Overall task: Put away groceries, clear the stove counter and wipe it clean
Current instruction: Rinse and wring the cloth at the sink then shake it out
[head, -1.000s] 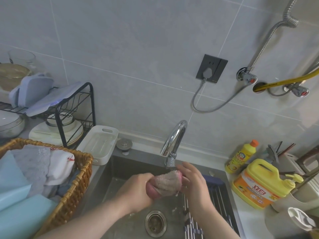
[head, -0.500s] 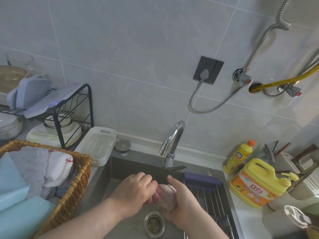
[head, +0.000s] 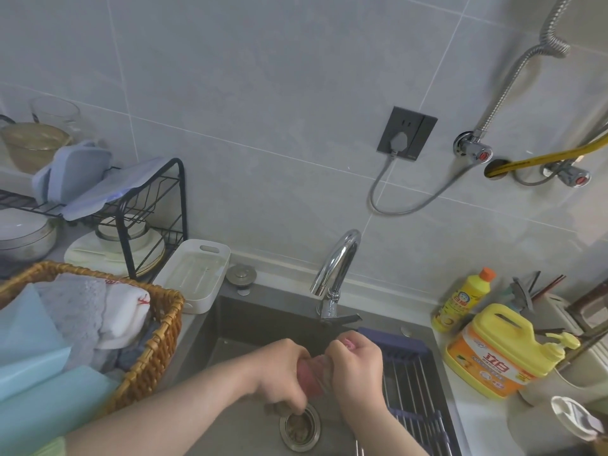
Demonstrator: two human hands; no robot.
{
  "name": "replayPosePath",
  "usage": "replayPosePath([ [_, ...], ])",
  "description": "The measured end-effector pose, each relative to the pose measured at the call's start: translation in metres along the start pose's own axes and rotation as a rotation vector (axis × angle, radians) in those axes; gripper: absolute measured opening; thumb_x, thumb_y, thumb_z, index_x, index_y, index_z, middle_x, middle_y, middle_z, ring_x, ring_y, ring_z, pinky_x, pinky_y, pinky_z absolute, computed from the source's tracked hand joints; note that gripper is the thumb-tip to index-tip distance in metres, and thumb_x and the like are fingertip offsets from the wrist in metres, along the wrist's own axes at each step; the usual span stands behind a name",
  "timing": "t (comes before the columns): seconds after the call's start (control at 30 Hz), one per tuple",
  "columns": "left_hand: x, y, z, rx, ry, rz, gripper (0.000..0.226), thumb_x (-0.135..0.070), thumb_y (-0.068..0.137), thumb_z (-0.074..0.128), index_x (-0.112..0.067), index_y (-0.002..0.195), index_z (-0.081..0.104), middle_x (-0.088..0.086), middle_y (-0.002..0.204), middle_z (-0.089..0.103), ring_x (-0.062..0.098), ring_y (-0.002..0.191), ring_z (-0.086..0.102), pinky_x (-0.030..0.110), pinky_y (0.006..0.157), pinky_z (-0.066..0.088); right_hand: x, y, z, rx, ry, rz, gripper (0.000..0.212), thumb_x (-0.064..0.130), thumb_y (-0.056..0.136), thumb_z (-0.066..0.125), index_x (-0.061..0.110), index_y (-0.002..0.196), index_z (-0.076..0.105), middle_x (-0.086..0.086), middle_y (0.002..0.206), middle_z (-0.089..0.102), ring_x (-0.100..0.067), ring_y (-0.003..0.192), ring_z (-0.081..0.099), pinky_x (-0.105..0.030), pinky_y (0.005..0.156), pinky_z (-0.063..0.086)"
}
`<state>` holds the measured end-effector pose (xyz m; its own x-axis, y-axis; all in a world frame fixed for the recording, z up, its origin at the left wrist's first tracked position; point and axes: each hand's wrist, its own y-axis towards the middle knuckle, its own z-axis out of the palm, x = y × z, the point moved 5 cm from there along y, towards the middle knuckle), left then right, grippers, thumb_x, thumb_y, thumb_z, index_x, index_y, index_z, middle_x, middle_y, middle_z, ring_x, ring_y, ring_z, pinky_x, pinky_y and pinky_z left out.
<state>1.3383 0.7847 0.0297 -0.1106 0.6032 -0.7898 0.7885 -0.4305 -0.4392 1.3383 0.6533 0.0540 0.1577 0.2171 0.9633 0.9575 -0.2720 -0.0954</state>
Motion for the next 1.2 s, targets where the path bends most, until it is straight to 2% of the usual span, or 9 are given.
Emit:
replayPosePath([
  [0.13,-0.004,-0.009,0.002,0.146,-0.234,0.043,0.023,0.008,0.06,0.062,-0.008,0.076,0.056,0.011,0.056,0.048,0.015,0.039,0.044,0.018,0.042,0.035,0.011,0.0,0.0,0.037,-0.019,-0.125,0.021,0.01,0.053,0.047,0.02,0.037,0.04,0.001,0.042,0.037,-0.014,0.046,0.03,-0.024,0.046,0.029],
  [0.27,-0.006,-0.016,0.015,0.31,-0.545,0.079,0.013,0.02,0.064,0.049,0.013,0.073,0.044,0.001,0.048,0.037,0.01,0.038,0.031,0.013,0.042,0.025,0.014,0.002,0.001,0.086,-0.074,-0.266,0.018,0.01,0.055,0.049,0.021,0.041,0.045,0.008,0.043,0.037,-0.006,0.047,0.032,-0.023,0.045,0.031],
  [0.33,-0.002,-0.018,0.02,0.362,-0.6,0.071,0.015,0.02,0.065,0.049,0.006,0.063,0.044,0.0,0.046,0.04,0.011,0.039,0.035,0.016,0.043,0.027,0.009,0.002,0.002,0.119,-0.124,-0.306,0.02,0.01,0.058,0.051,0.024,0.044,0.049,0.009,0.041,0.041,-0.007,0.046,0.035,-0.024,0.046,0.032],
  [0.5,0.015,-0.003,0.017,0.038,-0.177,-0.035,0.023,0.002,0.06,0.064,-0.017,0.073,0.061,-0.002,0.056,0.058,0.01,0.043,0.053,0.027,0.047,0.046,-0.008,0.004,-0.001,0.177,-0.231,-0.217,0.023,0.01,0.07,0.057,0.027,0.055,0.057,0.011,0.051,0.054,-0.004,0.051,0.049,-0.018,0.05,0.038],
  [0.63,0.017,0.002,-0.002,-0.416,0.185,0.106,0.015,-0.027,0.069,0.056,-0.021,0.083,0.058,-0.008,0.075,0.062,0.003,0.063,0.058,0.021,0.056,0.045,-0.01,0.008,-0.01,0.297,0.126,0.089,0.014,0.03,0.085,0.063,0.027,0.095,0.073,-0.002,0.092,0.076,-0.007,0.083,0.071,-0.026,0.068,0.056],
  [0.77,0.011,-0.002,-0.011,-0.588,0.586,0.278,0.02,-0.01,0.066,0.051,-0.021,0.083,0.05,-0.006,0.085,0.052,0.021,0.077,0.057,0.028,0.055,0.035,-0.032,0.004,-0.014,0.329,0.432,0.623,0.052,0.052,0.095,0.043,0.01,0.114,0.066,-0.018,0.1,0.073,-0.038,0.09,0.071,-0.048,0.074,0.056],
  [0.93,0.0,-0.006,-0.011,-0.623,0.995,0.515,0.029,-0.006,0.053,0.044,-0.022,0.075,0.053,-0.006,0.07,0.049,0.016,0.057,0.051,0.023,0.035,0.034,-0.04,0.001,-0.004,0.551,0.596,0.985,0.087,0.072,0.086,0.034,-0.001,0.124,0.061,-0.023,0.119,0.065,-0.037,0.1,0.066,-0.045,0.069,0.056],
  [1.03,-0.003,-0.006,-0.004,-0.575,1.101,0.571,0.025,-0.01,0.06,0.038,-0.021,0.076,0.054,-0.004,0.07,0.05,0.016,0.058,0.05,0.023,0.038,0.037,-0.038,0.003,0.002,0.541,0.6,1.015,0.08,0.064,0.086,0.044,-0.004,0.123,0.059,-0.026,0.113,0.067,-0.042,0.097,0.068,-0.049,0.084,0.052],
  [1.2,0.0,0.007,0.001,-0.552,0.764,0.5,0.024,-0.013,0.063,0.057,-0.021,0.085,0.05,-0.006,0.084,0.049,0.017,0.074,0.055,0.026,0.053,0.045,-0.045,0.012,0.018,0.162,0.442,0.818,0.017,0.019,0.083,0.052,0.007,0.073,0.056,-0.014,0.059,0.06,-0.028,0.055,0.063,-0.034,0.058,0.052],
])
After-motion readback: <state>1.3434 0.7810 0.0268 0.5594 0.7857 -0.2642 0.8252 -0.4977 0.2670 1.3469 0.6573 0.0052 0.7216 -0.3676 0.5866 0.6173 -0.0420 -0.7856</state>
